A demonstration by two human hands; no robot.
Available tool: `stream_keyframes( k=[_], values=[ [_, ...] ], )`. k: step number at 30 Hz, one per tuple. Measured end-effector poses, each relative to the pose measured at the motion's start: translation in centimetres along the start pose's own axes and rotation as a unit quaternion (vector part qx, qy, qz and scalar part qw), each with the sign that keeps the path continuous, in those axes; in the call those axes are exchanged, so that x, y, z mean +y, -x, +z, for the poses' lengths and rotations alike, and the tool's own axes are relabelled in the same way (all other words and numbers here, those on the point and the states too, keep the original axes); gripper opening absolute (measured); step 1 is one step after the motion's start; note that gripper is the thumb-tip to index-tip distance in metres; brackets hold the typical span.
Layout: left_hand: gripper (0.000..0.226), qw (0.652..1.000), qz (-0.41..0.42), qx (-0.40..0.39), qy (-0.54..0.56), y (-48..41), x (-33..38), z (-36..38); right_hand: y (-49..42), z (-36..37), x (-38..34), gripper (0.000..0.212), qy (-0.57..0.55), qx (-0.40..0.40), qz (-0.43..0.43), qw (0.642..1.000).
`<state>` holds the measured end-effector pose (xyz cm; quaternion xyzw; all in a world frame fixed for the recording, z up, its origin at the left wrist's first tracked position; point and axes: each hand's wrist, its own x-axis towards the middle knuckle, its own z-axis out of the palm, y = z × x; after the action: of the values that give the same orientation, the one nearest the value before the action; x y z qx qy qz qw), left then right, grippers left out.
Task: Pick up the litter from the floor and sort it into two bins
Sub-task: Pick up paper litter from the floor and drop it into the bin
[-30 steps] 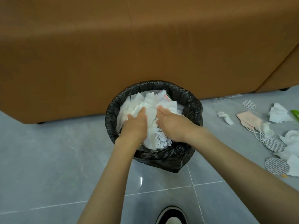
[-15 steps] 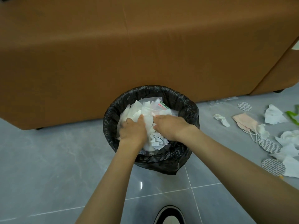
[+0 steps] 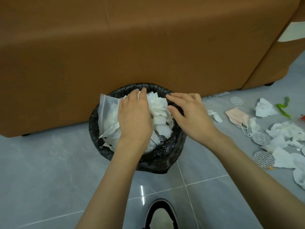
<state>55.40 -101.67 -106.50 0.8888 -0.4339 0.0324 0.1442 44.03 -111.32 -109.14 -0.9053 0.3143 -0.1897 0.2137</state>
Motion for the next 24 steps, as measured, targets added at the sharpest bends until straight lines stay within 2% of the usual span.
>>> stream_keyframes(
  k=[5, 9, 16, 21, 24],
  values=[
    [0.066, 0.997, 0.056, 0.032, 0.041, -0.4, 3.8, -0.1, 1.8, -1.2, 3.8, 0.035, -0.05, 0.058, 0.056, 0.996],
    [0.061, 0.989, 0.119, 0.015, 0.082, -0.3, 7.8, 1.9, 4.7, -1.6, 8.1, 0.034, -0.046, 0.044, 0.152, 0.986],
    [0.055, 0.965, 0.226, -0.096, 0.096, 1.6, 15.2, 7.9, 11.0, -1.6, 16.9, 0.041, 0.019, -0.035, 0.33, 0.943],
    [0.05, 0.931, 0.27, -0.243, 0.049, 3.4, 19.2, 13.2, 14.4, -3.3, 21.3, 0.056, 0.057, -0.025, 0.457, 0.887],
    [0.047, 0.9, 0.288, -0.326, 0.027, 4.2, 20.4, 16.2, 15.1, -4.1, 23.3, 0.068, 0.047, -0.026, 0.486, 0.872]
  ],
)
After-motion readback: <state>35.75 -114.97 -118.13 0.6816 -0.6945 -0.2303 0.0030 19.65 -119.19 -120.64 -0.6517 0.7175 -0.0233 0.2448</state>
